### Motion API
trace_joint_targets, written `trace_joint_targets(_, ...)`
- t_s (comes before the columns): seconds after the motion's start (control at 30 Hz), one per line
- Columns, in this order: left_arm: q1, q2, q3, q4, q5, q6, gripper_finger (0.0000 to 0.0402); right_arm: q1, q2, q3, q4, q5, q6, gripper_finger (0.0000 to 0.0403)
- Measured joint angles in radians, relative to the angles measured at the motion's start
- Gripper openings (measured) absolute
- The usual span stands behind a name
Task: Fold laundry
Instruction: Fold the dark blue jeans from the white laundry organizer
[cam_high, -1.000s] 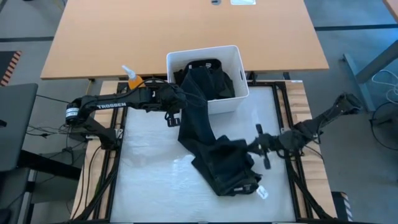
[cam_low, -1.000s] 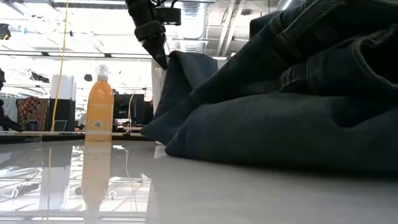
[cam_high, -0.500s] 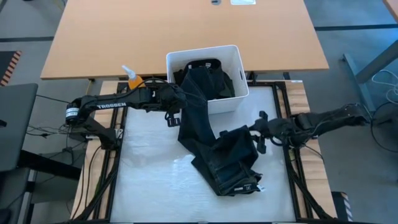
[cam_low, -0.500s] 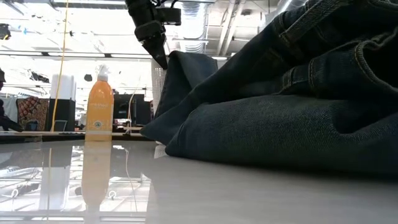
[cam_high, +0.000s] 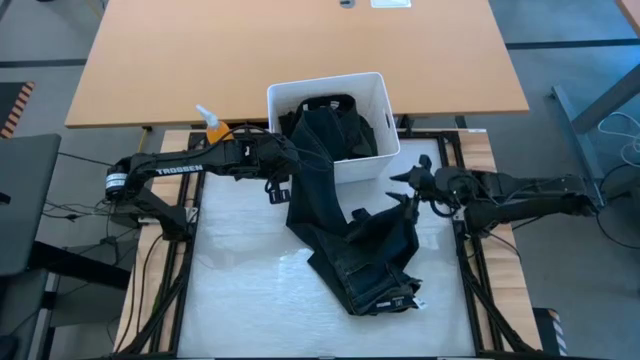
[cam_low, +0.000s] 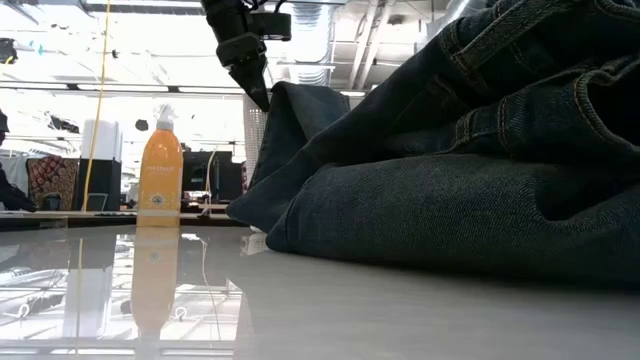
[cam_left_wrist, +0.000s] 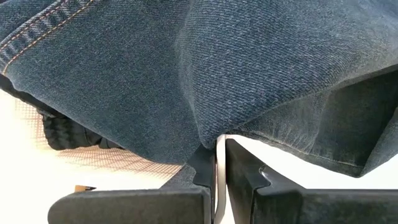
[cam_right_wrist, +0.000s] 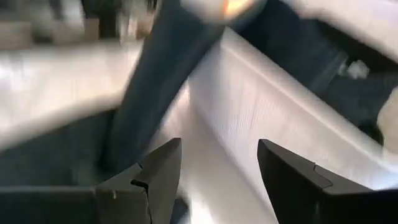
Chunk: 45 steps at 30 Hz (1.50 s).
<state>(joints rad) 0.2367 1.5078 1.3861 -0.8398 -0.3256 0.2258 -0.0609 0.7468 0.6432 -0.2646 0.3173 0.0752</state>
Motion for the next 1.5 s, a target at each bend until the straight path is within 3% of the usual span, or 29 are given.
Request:
trace_joint_targets(0.23,0.012,0.000,0.000,-0.005,-0.011,0.027,0.0005,-0.086,0.255,-0.149,0.600,-0.162,0.171,0.0240)
trace_joint_targets(0.53,0.052,-0.003,0.002,-0.026,0.027,0.071,0.0005,-0.111,0.667,-0.174,1.139,-0.158,0.277,0.0240)
trace_joint_targets(0.7,0.054,-0.003,0.002,-0.026,0.033,0.075,0.0005,-0.126,0.860,-0.118,1.329,-0.205,0.333,0.0240)
trace_joint_targets(0.9,0.054,-0.003,0.002,-0.027,0.033,0.078,0.0005,-0.119,1.013,-0.014,1.448,-0.426,0.372,0.0240)
trace_joint_targets(1.07,0.056,-0.003,0.002,-0.029,0.031,0.089,0.0005,-0.094,1.044,0.041,1.509,-0.686,0.365,0.0205)
trace_joint_targets(1.27,0.058,-0.002,0.002,-0.029,0.039,0.092,0.0005,-0.113,0.959,0.042,1.452,-0.919,0.361,0.0031)
trace_joint_targets(1.5,0.055,-0.001,0.002,-0.021,0.092,0.100,0.0005,-0.110,0.788,0.037,1.303,-1.260,0.344,0.0033)
